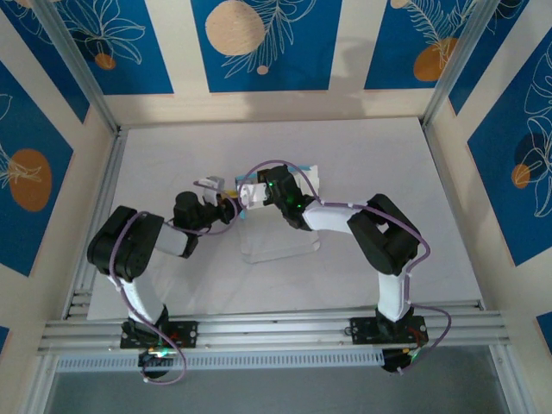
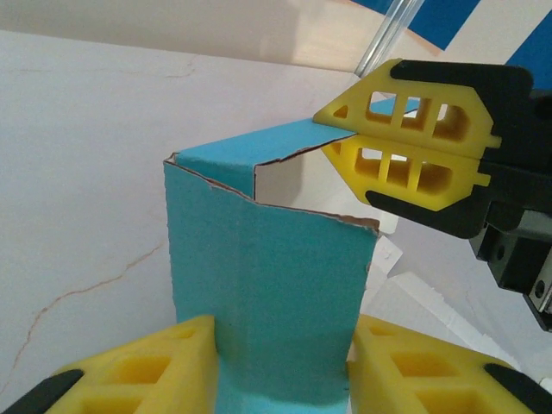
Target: Fold the paper box
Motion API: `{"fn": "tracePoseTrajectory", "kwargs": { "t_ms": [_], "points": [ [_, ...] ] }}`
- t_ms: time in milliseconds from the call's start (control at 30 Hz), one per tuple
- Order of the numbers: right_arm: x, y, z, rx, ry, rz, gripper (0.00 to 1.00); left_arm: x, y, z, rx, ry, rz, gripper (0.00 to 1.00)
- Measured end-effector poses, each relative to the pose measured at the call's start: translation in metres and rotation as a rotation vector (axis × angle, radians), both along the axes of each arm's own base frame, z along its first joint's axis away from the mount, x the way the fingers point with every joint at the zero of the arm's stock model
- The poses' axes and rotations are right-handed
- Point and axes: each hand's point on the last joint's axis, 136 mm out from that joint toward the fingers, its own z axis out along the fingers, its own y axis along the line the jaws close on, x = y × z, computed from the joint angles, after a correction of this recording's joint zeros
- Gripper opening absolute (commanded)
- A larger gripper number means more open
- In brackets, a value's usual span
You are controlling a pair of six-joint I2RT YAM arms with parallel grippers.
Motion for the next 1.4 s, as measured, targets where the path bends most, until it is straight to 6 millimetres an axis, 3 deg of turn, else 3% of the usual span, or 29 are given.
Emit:
{"fn": "tracePoseTrajectory", "kwargs": {
  "t_ms": [200,500,733,1033,1233,1400],
  "points": [
    [0.001,-0.005,0.001,-0.007,0.004,-0.028,0.00,0.002,0.001,-0.002,-0.010,-0.005,0.010,0.27],
    [-0.001,-0.007,-0.001,-0.002,0.016,-0.054,0.00,0.007,0.002,-0.002,-0.012,-0.028,0.035,0.32],
    [-0.005,-0.004,-0.001,0.008,0.017,-0.084,0.00,0.003,-0.008,-0.001,0.039,-0.077,0.071,0.36],
    [-0.010,-0.001,0.003,0.058,0.048,-0.124,0.00,0.002,-0.001,-0.001,0.148,-0.170,0.217,0.24],
    [-0.012,0.002,0.004,0.073,0.071,-0.121,0.00,0.000,-0.004,-0.001,0.160,-0.198,0.203,0.47],
    [-0.013,0.003,0.004,0.071,0.084,-0.121,0.00,-0.005,-0.012,0.001,0.152,-0.207,0.161,0.54]
  ]
}}
